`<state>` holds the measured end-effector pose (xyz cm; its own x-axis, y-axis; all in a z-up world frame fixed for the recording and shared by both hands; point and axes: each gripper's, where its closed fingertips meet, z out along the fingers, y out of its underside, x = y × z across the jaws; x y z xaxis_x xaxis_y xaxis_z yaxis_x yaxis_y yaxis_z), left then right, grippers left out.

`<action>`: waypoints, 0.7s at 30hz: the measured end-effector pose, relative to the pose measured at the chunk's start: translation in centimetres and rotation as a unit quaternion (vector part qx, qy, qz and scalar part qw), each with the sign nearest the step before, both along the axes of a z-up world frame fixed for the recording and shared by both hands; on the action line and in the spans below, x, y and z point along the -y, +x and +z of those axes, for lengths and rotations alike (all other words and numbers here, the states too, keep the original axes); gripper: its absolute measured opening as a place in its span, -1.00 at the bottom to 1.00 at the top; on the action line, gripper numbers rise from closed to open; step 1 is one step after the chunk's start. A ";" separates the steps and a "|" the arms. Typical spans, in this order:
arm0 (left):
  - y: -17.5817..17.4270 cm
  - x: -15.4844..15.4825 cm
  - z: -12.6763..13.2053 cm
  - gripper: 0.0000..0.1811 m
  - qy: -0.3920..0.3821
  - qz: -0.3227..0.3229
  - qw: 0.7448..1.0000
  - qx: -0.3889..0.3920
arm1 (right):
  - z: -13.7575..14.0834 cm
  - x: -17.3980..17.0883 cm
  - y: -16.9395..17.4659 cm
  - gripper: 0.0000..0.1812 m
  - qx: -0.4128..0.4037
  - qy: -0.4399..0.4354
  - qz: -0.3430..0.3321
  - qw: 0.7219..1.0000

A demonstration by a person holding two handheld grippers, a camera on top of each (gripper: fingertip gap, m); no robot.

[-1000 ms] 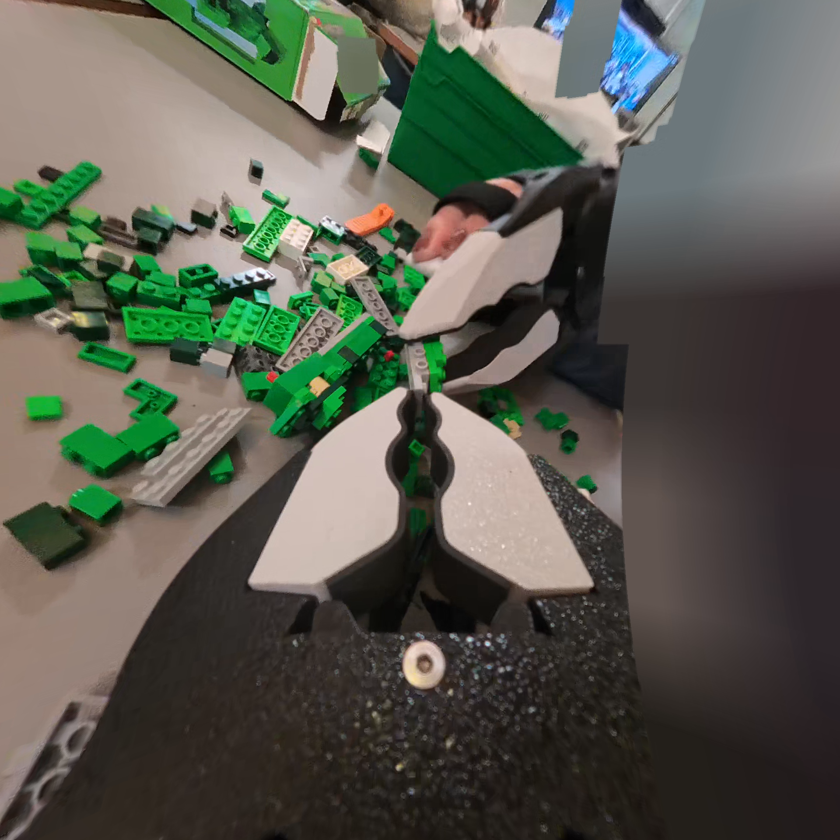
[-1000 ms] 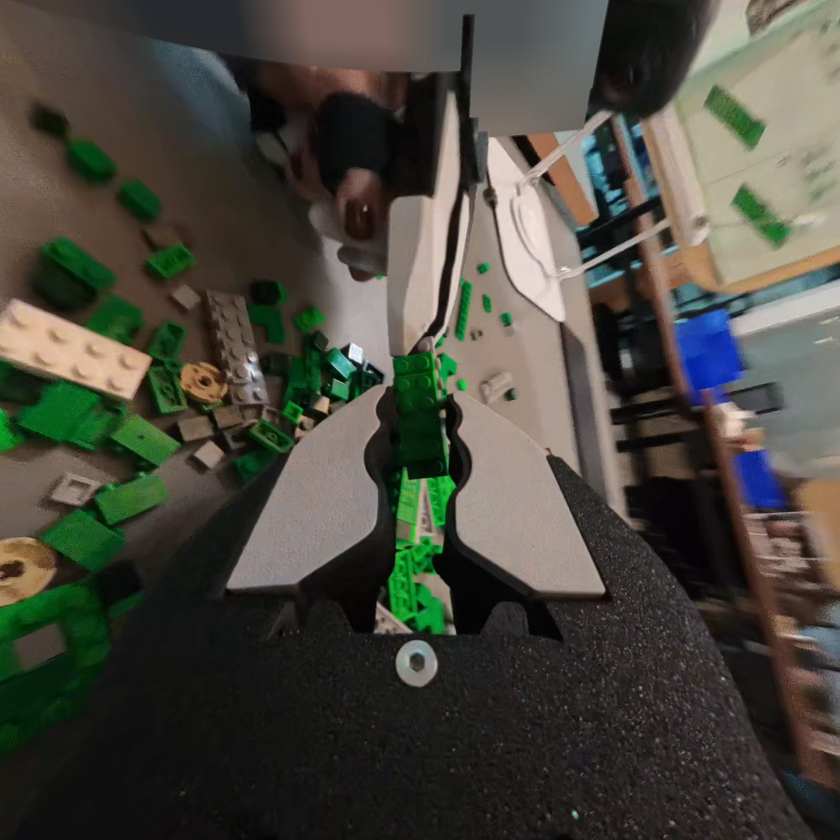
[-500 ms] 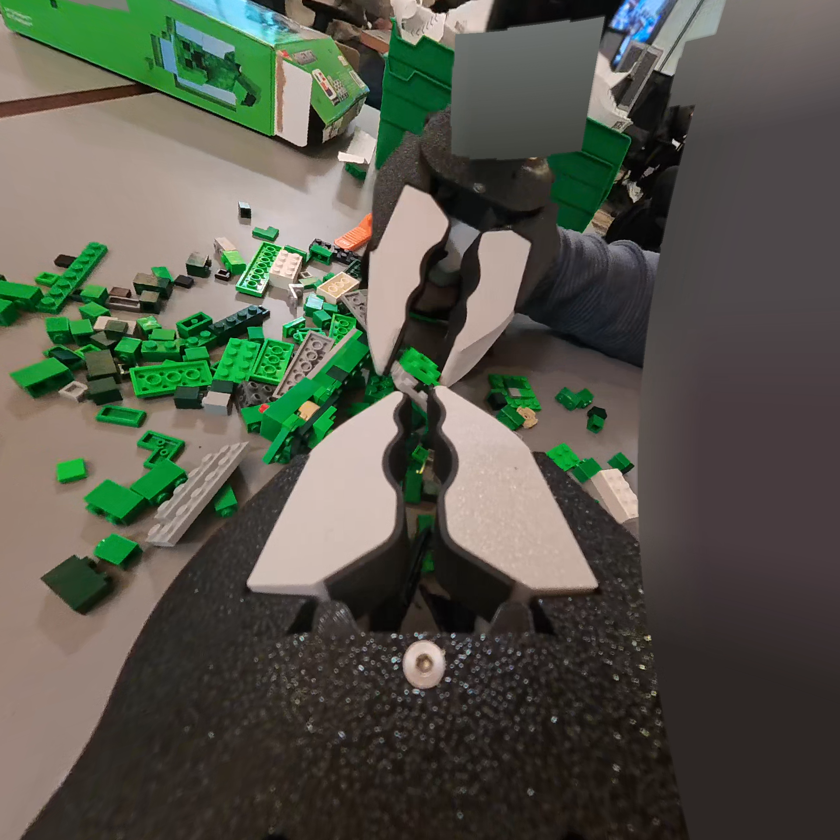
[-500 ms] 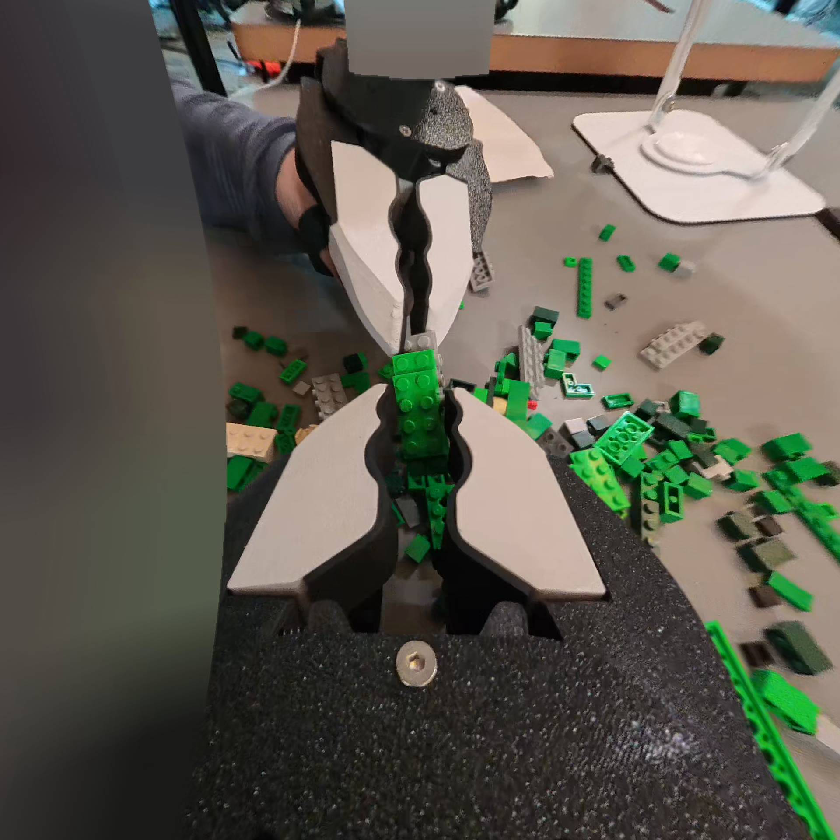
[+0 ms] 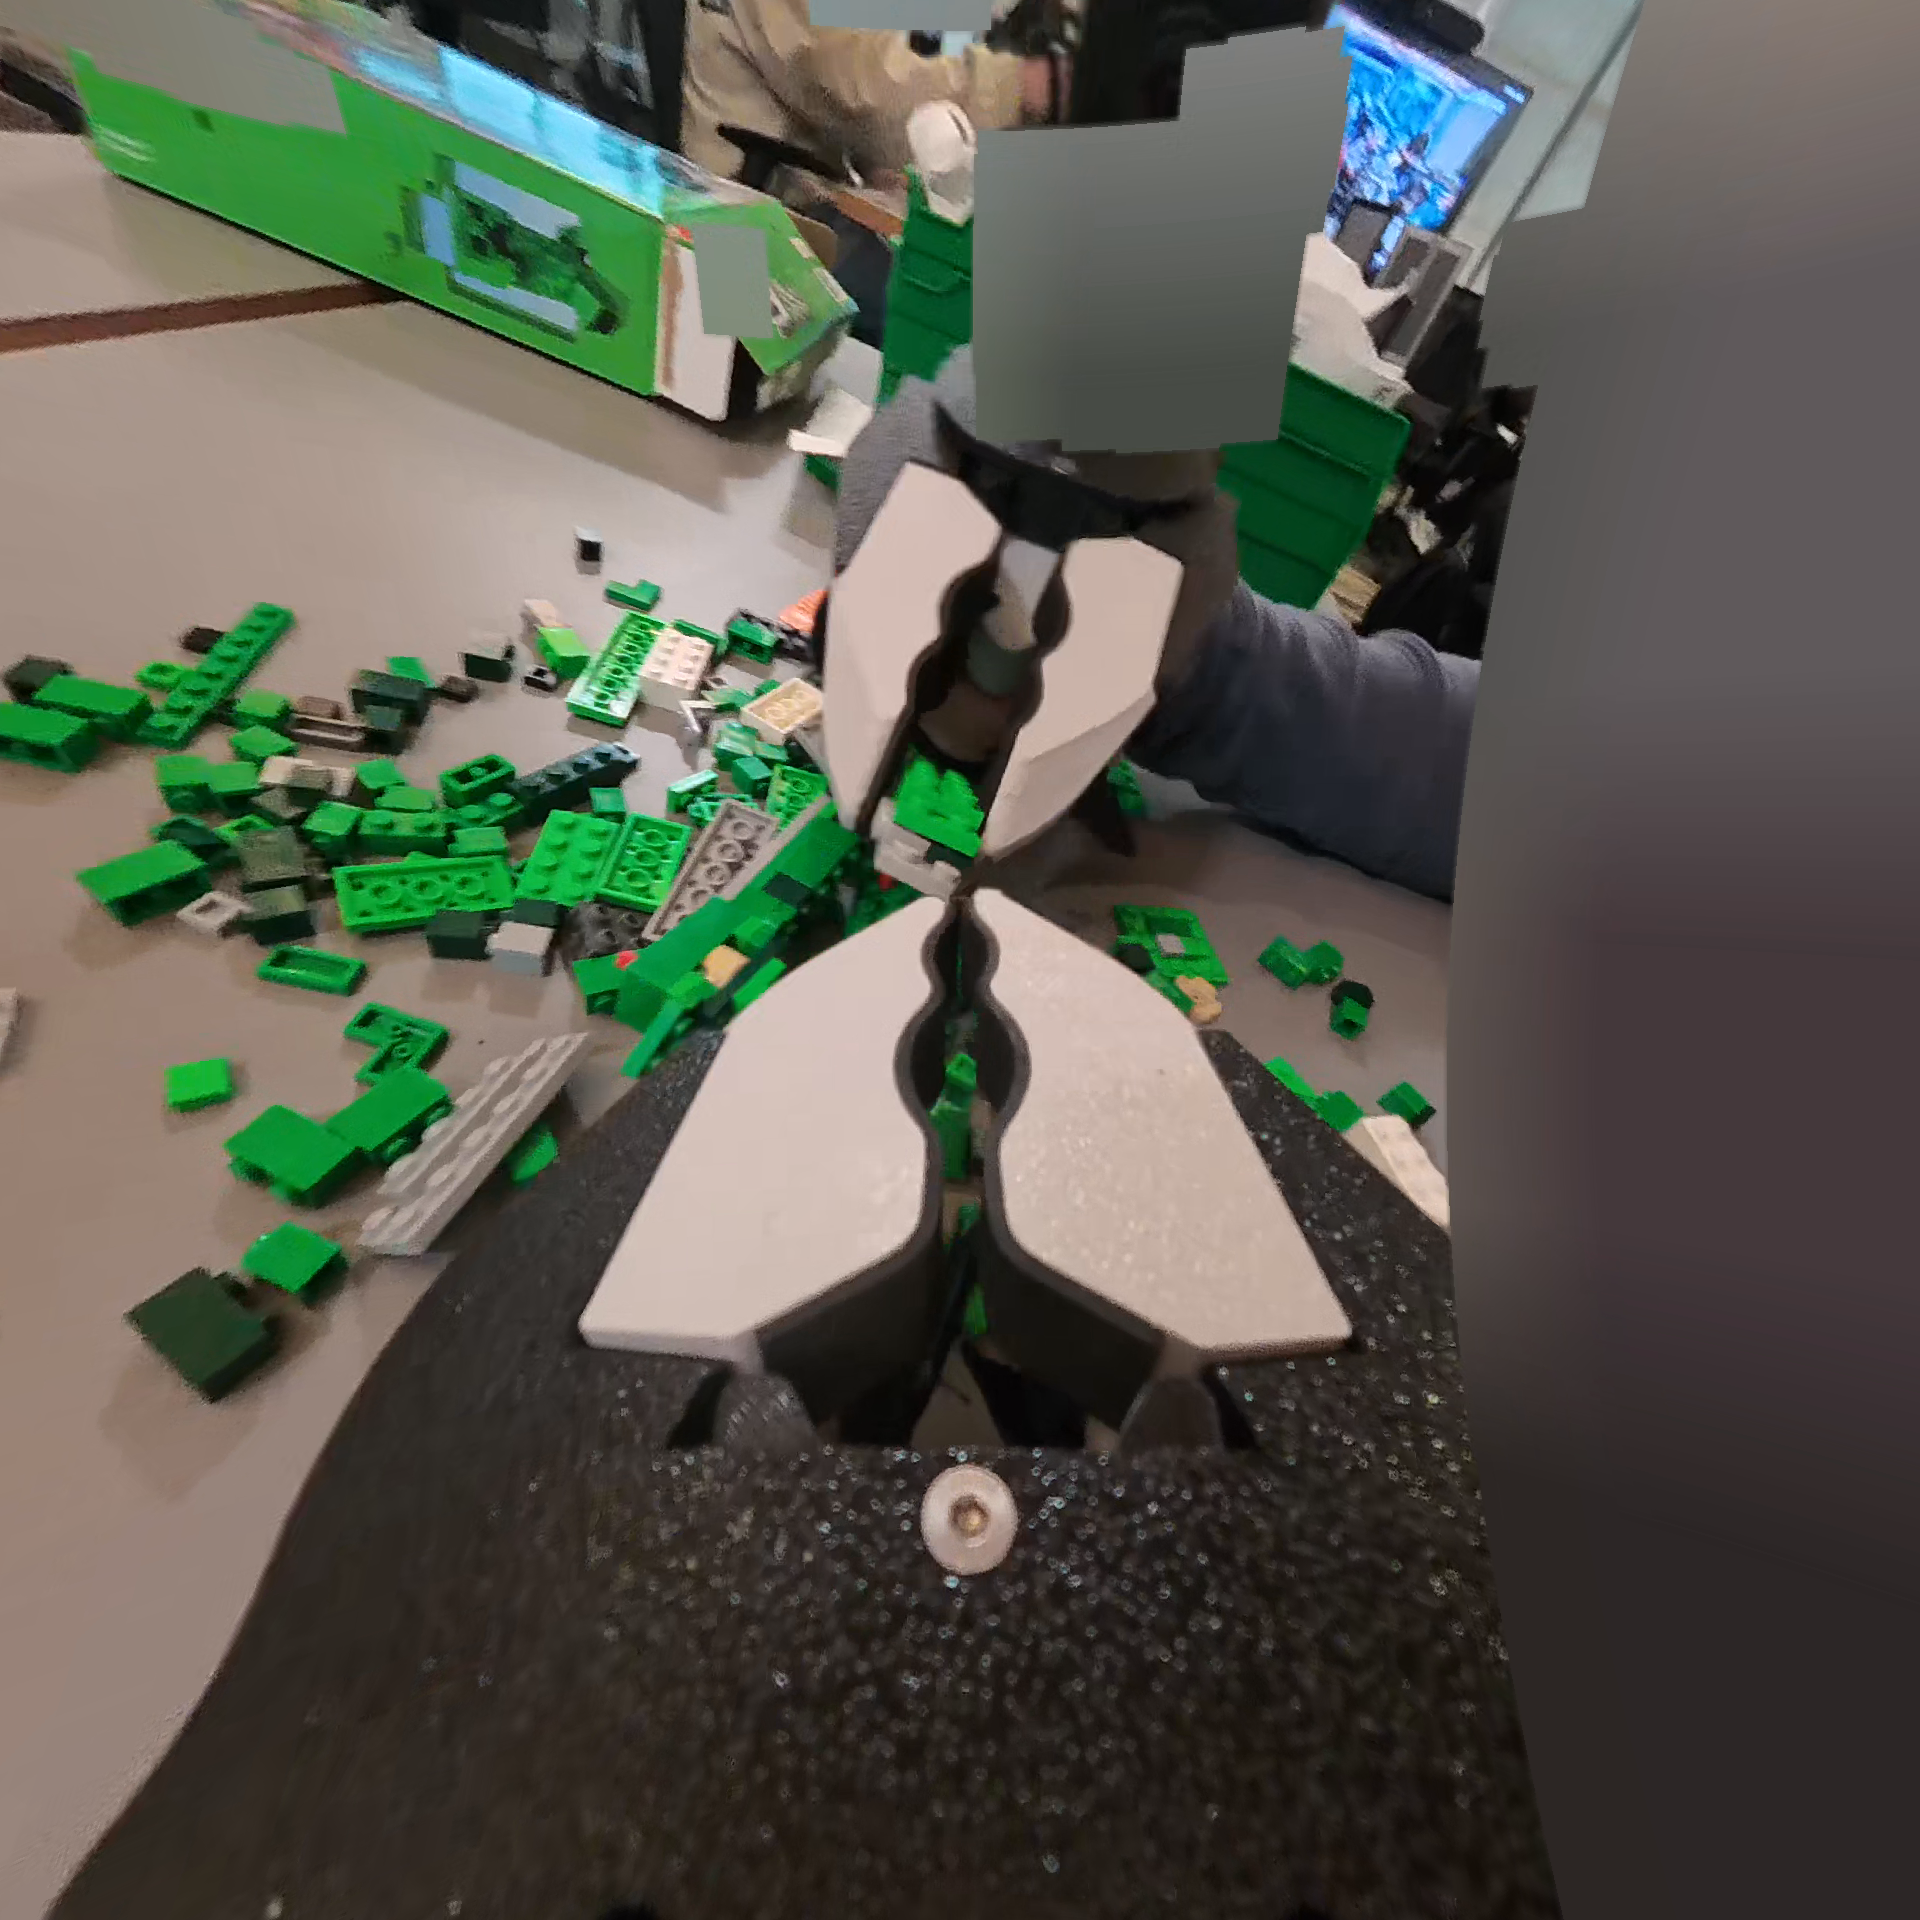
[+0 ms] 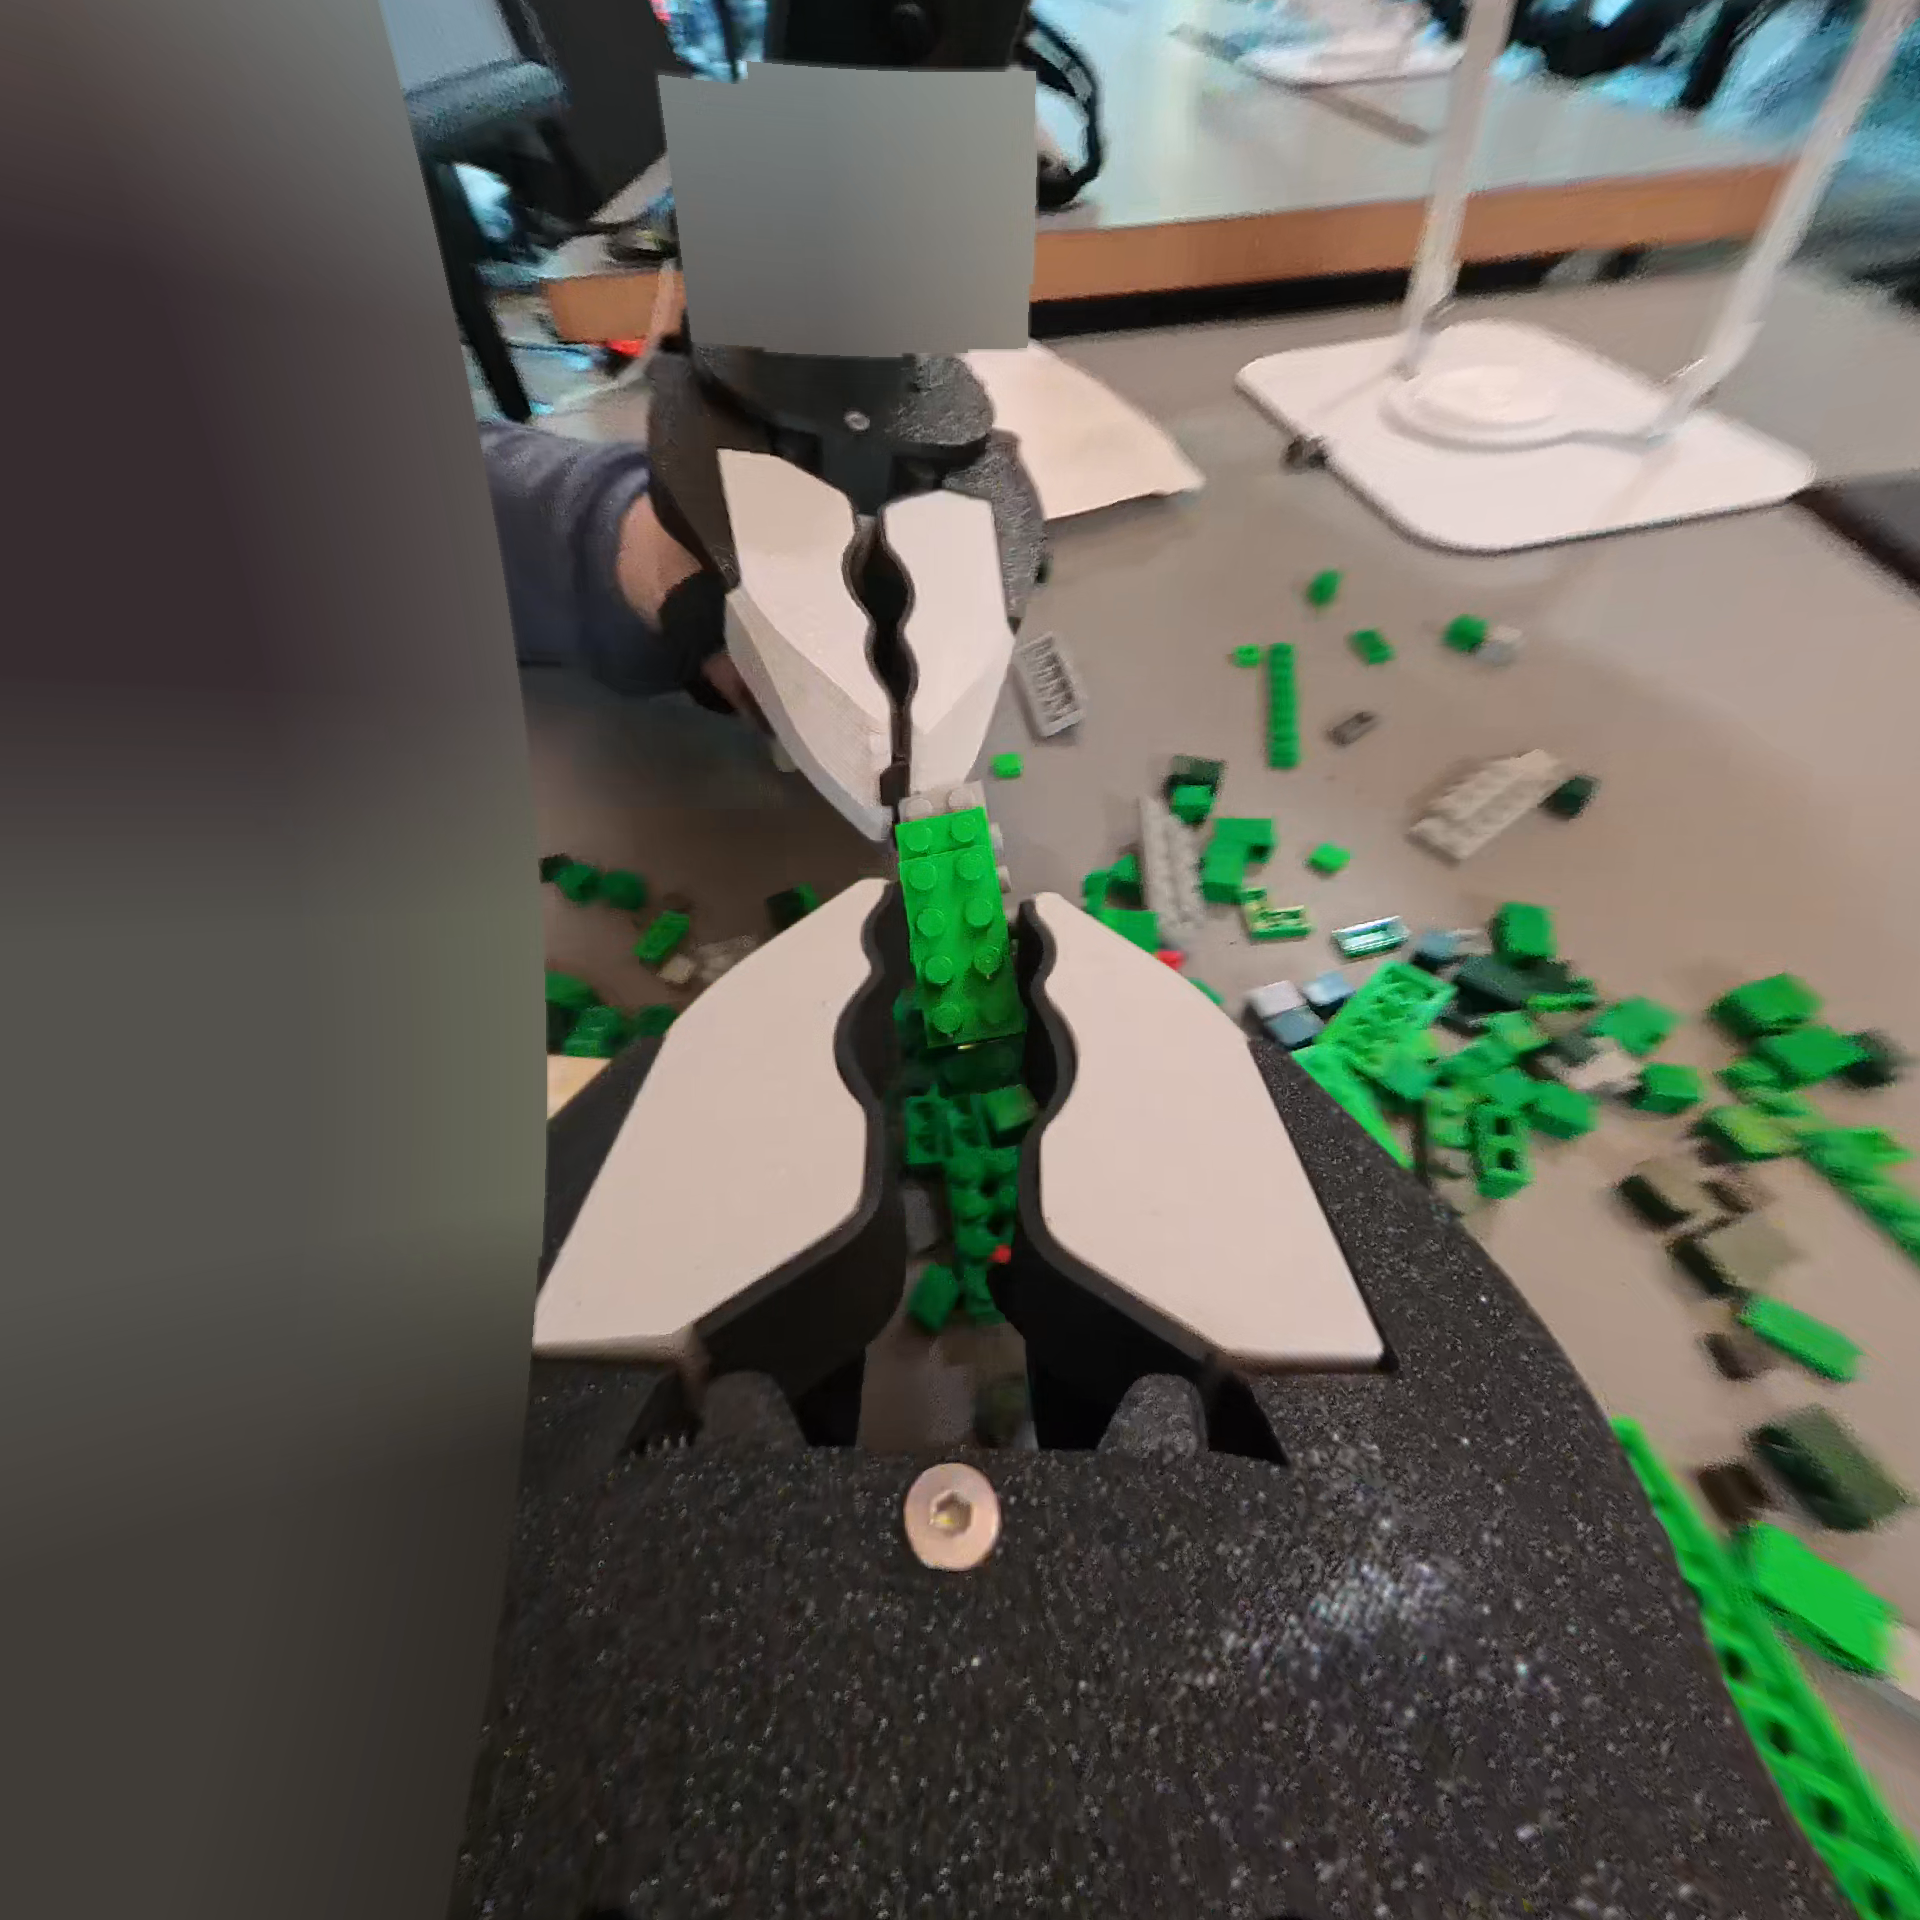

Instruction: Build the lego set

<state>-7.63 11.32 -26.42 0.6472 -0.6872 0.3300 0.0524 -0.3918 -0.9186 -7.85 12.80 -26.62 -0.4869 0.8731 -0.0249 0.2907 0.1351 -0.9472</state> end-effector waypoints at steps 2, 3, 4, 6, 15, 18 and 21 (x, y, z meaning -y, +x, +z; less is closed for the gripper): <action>-0.7 -0.3 0.4 -1.00 0.021 0.022 1.000 -0.003 | 0.6 -1.2 -0.6 -0.78 -0.059 0.069 -0.056 0.994; -1.2 -0.6 0.7 -0.99 0.038 0.043 0.998 -0.005 | 1.1 -1.7 -0.7 -0.78 -0.088 0.099 -0.083 0.988; -1.7 -0.9 1.1 -0.94 0.058 0.067 0.996 -0.008 | 1.4 -2.2 -0.8 -0.78 -0.112 0.126 -0.107 0.980; -3.0 -1.4 1.6 -0.85 0.089 0.117 0.989 -0.021 | 2.0 -2.3 -0.9 -0.78 -0.148 0.170 -0.133 0.965; -3.3 -1.9 1.1 -0.58 0.215 0.161 0.938 -0.221 | 2.1 -0.8 -1.4 -0.78 -0.228 0.379 -0.148 0.885; -3.2 -2.0 0.8 -0.58 0.215 0.161 0.934 -0.235 | 1.8 -0.5 -1.4 -0.78 -0.232 0.427 -0.145 0.862; -3.3 -1.9 0.9 -0.59 0.212 0.159 0.938 -0.223 | 1.3 -0.5 -1.6 -0.78 -0.227 0.457 -0.140 0.849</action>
